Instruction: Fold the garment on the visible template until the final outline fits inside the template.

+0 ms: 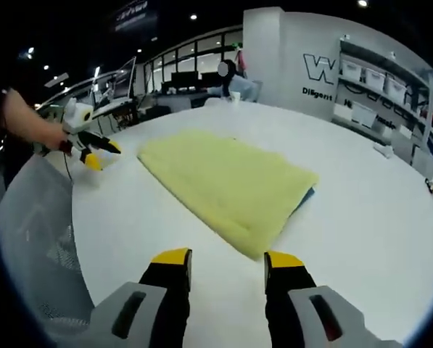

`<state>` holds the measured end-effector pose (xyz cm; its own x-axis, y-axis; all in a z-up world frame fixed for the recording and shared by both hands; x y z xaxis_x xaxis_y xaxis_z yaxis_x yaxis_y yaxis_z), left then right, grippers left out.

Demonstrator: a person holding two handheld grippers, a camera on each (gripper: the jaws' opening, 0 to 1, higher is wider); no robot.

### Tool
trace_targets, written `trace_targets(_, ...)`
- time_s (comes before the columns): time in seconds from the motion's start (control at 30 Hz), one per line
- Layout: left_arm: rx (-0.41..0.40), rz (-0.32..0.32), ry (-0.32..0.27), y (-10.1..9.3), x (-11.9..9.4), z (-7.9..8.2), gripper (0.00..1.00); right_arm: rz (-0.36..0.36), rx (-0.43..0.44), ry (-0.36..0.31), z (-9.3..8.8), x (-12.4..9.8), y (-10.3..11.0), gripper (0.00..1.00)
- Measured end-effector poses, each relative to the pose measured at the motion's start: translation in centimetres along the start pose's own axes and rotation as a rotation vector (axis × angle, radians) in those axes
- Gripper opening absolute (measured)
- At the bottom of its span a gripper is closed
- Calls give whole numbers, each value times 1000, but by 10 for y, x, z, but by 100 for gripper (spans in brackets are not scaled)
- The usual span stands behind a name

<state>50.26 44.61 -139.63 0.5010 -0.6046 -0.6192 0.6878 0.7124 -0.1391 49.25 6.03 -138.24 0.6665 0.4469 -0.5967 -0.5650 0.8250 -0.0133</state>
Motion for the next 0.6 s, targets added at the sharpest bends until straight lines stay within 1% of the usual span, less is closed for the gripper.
trace_targets(0.07, -22, 15, -10, -2, -6, -2, 71, 0, 11, 0, -2, -3, 6, 39)
trace_targets(0.17, -38, 34, -25, -5, -15, -6, 75, -4, 27, -8, -4, -7, 13, 44)
trace_targets(0.23, -54, 49, -22, -6, -19, -8, 79, -6, 33, -10, -5, -10, 18, 47)
trace_targets(0.33, -68, 64, -39, -7, -26, -9, 83, -10, 44, -12, -5, -14, 23, 50)
trace_targets(0.4, -84, 84, -49, -5, -31, -3, 85, -15, 56, -18, -5, -17, 27, 52)
trace_targets(0.47, -72, 92, -71, -7, -35, 5, 86, -19, 57, -21, -5, -18, 30, 55)
trace_targets(0.6, -81, 101, -73, -10, -38, 6, 87, -26, 75, -30, -4, -22, 38, 59)
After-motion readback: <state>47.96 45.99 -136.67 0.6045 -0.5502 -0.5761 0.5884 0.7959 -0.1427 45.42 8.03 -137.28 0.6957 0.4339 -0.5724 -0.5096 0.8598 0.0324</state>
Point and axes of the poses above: the point that each gripper's makers call its tool centre point, and the gripper's own axes: x roughly forward along the fingers, y roughly to its left, z roughly out of its top, the point moved 4 cm from there along -x, roughly backward along the fingers, and after that the axes turned 2 degrees about -z, right-handed, at the moved point
